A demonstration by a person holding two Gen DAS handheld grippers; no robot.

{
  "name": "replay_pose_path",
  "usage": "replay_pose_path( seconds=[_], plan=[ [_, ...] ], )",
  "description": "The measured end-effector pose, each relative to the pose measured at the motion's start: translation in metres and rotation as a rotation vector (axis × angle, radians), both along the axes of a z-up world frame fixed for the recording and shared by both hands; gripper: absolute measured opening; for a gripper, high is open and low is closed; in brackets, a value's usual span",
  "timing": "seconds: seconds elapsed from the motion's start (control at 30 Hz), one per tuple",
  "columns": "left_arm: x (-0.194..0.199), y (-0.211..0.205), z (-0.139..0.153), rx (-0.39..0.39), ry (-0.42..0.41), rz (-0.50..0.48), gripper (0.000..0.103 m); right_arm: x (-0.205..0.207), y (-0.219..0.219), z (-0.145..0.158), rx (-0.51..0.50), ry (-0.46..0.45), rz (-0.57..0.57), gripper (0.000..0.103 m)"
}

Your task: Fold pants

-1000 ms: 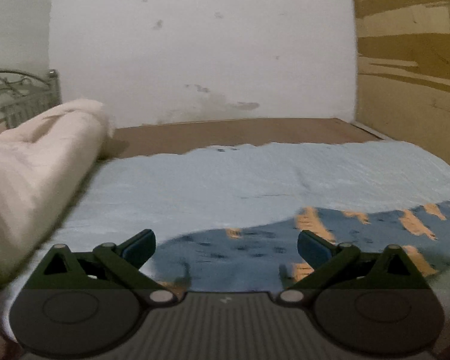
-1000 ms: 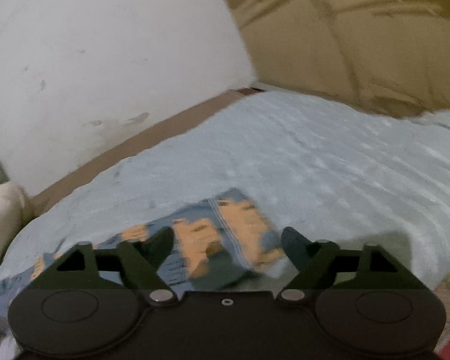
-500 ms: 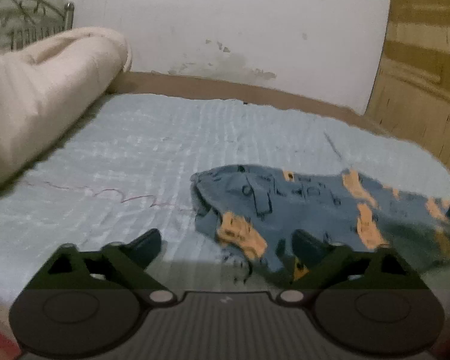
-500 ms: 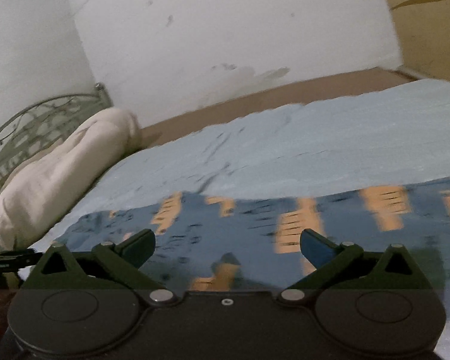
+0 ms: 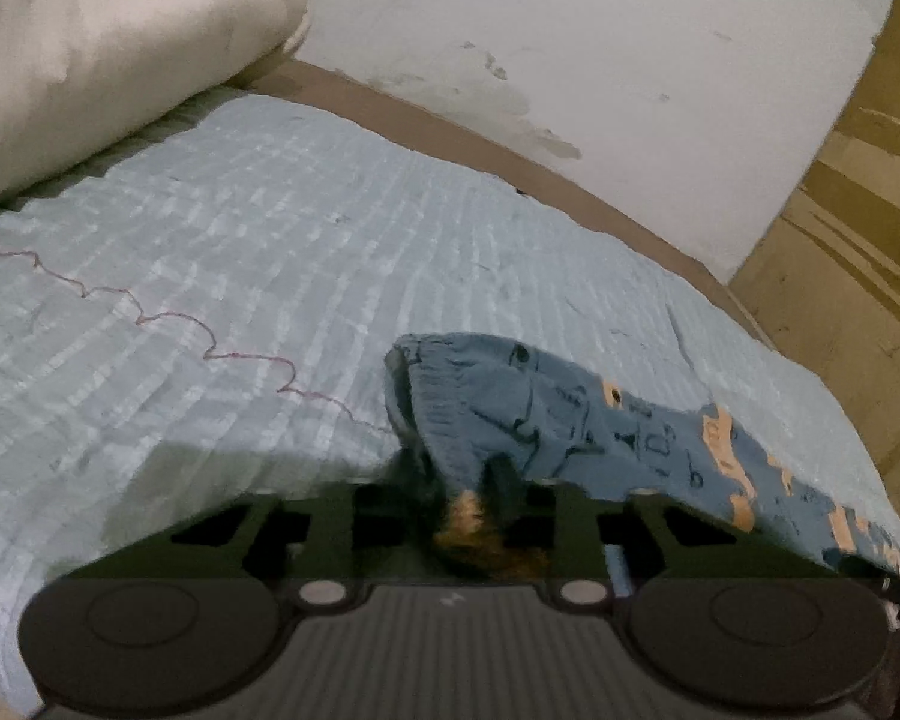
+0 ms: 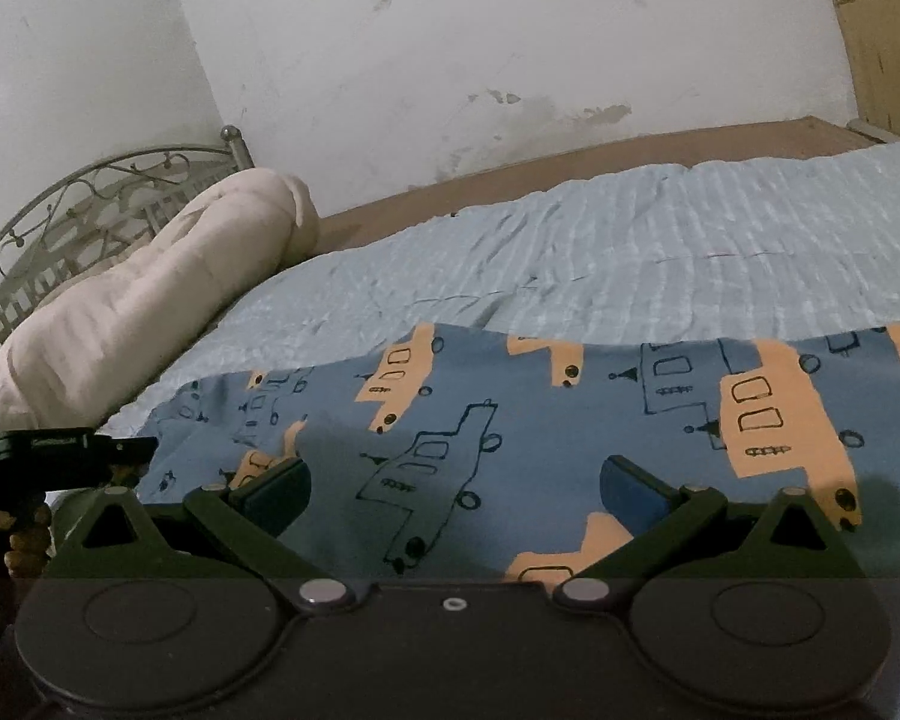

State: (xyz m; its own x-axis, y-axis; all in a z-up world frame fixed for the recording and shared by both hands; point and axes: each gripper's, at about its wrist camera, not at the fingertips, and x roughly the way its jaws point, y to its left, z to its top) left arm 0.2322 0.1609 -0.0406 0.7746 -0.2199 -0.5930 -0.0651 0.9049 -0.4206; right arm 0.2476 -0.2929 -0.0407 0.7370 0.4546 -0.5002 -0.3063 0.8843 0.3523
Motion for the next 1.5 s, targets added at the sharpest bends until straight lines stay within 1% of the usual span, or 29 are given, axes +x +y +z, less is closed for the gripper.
replay_pose_path(
  seconds=[0.03,0.1,0.2,0.23,0.3,0.37,0.47,0.5,0.57,0.6,0.67,0.73,0.8,0.83,0.9,0.97,1.03,1.1,1.13,1.17,1.2,1.27,1.33,1.4,1.47,1.5],
  plan=[
    [0.0,-0.002,0.005,0.006,-0.005,0.013,0.018,0.0,0.0,-0.001,0.002,0.0,-0.001,0.102],
    [-0.004,-0.009,0.019,0.052,-0.039,0.026,0.017,-0.001,0.0,-0.001,0.002,-0.002,-0.004,0.102],
    [-0.011,-0.022,0.046,0.154,-0.087,0.044,0.016,-0.002,0.003,-0.002,-0.013,-0.011,-0.002,0.102],
    [-0.013,-0.025,0.052,0.186,-0.091,0.054,0.016,-0.002,0.003,-0.002,-0.018,-0.013,-0.001,0.102],
    [-0.016,-0.027,0.058,0.203,-0.085,0.068,0.016,-0.002,0.005,-0.003,-0.025,-0.014,0.003,0.102],
    [-0.013,-0.027,0.052,0.218,-0.053,0.076,0.016,-0.002,0.007,-0.003,-0.04,-0.017,0.003,0.102],
    [-0.003,-0.026,0.028,0.235,0.021,0.084,0.016,-0.002,0.011,-0.005,-0.074,-0.024,0.012,0.102],
    [0.0,-0.027,0.022,0.239,0.035,0.082,0.017,-0.002,0.013,-0.006,-0.091,-0.028,0.015,0.102],
    [0.002,-0.028,0.017,0.232,0.038,0.082,0.018,-0.002,0.016,-0.007,-0.123,-0.036,0.021,0.102],
    [0.002,-0.029,0.019,0.238,0.036,0.075,0.021,-0.002,0.018,-0.007,-0.139,-0.041,0.026,0.102],
    [-0.001,-0.031,0.023,0.266,0.026,0.079,0.032,-0.003,0.02,-0.004,-0.162,-0.045,0.038,0.102],
    [-0.004,-0.036,0.03,0.316,0.006,0.094,0.07,-0.004,0.022,0.004,-0.19,-0.056,0.052,0.102],
    [-0.007,-0.044,0.036,0.355,-0.028,0.103,0.084,-0.001,0.026,0.014,-0.241,-0.086,0.056,0.102],
    [-0.007,-0.05,0.04,0.37,-0.049,0.098,0.087,0.003,0.031,0.02,-0.272,-0.108,0.059,0.102],
    [-0.001,-0.063,0.042,0.396,-0.073,0.072,0.089,0.014,0.043,0.029,-0.336,-0.144,0.073,0.102],
    [0.007,-0.078,0.041,0.419,-0.075,0.031,0.093,0.032,0.062,0.033,-0.401,-0.161,0.119,0.102],
    [0.02,-0.09,0.035,0.472,-0.055,0.004,0.094,0.053,0.082,0.028,-0.416,-0.181,0.178,0.102],
    [0.031,-0.099,0.027,0.563,-0.024,0.026,0.094,0.079,0.1,0.018,-0.431,-0.166,0.24,0.102],
    [0.034,-0.102,0.024,0.598,-0.017,0.038,0.094,0.088,0.107,0.014,-0.457,-0.168,0.252,0.102],
    [0.038,-0.102,0.02,0.625,-0.008,0.051,0.094,0.099,0.115,0.009,-0.499,-0.169,0.259,0.102],
    [0.041,-0.1,0.016,0.634,0.008,0.061,0.094,0.108,0.12,0.005,-0.538,-0.173,0.26,0.102],
    [0.043,-0.093,0.011,0.607,0.035,0.072,0.094,0.127,0.125,-0.004,-0.606,-0.181,0.223,0.102],
    [0.046,-0.085,0.008,0.557,0.051,0.08,0.094,0.142,0.121,-0.01,-0.654,-0.187,0.162,0.102],
    [0.046,-0.08,0.008,0.523,0.057,0.082,0.094,0.152,0.111,-0.012,-0.649,-0.179,0.131,0.102],
    [0.037,-0.08,0.013,0.524,0.037,0.09,0.094,0.152,0.103,-0.01,-0.685,-0.196,0.067,0.102],
    [0.034,-0.082,0.016,0.53,0.025,0.093,0.096,0.149,0.098,-0.008,-0.722,-0.212,0.028,0.102]
  ],
)
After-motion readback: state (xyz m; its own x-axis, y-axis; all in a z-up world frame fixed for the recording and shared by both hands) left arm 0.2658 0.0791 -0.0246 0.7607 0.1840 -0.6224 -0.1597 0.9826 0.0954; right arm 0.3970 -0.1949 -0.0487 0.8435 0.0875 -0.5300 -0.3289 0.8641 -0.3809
